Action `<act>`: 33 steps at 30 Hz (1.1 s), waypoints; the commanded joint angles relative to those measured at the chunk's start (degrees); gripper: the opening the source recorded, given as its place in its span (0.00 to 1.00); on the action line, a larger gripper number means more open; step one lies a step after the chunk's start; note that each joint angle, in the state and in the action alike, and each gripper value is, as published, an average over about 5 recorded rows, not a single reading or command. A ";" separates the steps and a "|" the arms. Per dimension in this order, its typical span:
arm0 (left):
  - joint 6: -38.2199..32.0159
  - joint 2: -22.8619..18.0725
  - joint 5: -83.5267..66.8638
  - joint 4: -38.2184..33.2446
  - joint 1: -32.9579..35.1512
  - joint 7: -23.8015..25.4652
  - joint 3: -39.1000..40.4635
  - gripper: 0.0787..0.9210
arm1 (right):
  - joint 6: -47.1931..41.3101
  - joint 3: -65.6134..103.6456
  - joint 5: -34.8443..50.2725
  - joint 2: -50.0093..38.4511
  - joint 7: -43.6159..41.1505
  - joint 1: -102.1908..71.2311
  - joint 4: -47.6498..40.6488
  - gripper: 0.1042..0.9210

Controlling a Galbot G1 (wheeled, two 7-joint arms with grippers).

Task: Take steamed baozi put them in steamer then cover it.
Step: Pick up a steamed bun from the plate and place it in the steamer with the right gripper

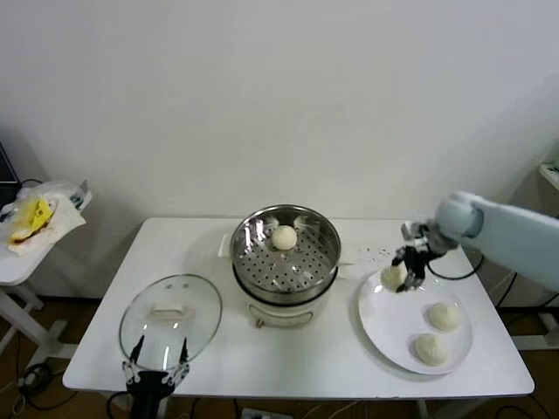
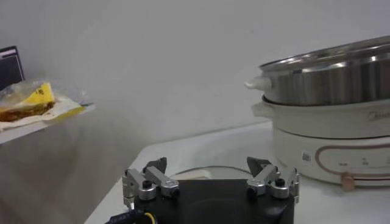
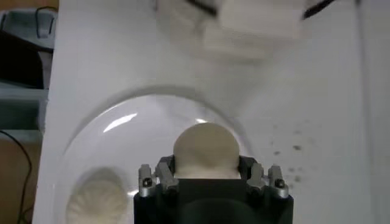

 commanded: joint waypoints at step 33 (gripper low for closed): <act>-1.49 -0.78 2.08 -1.65 1.84 -0.15 2.74 0.88 | -8.88 -8.33 20.78 47.59 7.37 -0.19 -14.91 0.69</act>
